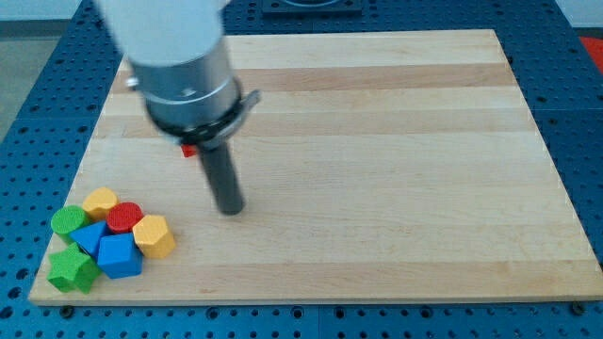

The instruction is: Push red star slightly down

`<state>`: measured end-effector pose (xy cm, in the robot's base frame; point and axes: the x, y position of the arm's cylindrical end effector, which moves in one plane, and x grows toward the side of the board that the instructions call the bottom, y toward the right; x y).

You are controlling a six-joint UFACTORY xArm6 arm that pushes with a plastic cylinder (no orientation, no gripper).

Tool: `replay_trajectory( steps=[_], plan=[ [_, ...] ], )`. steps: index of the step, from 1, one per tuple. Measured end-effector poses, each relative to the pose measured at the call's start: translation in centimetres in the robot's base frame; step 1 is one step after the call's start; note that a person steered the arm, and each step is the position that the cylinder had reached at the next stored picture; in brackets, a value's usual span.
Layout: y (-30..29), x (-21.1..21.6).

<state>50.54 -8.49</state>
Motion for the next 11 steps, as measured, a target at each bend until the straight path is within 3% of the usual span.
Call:
replay_trajectory(
  steps=[3,6,9,11],
  plan=[
    [-1.0,-15.1],
    [-10.2,-10.1],
    [-10.2,-8.0],
    [-6.2,-7.1]
  ],
)
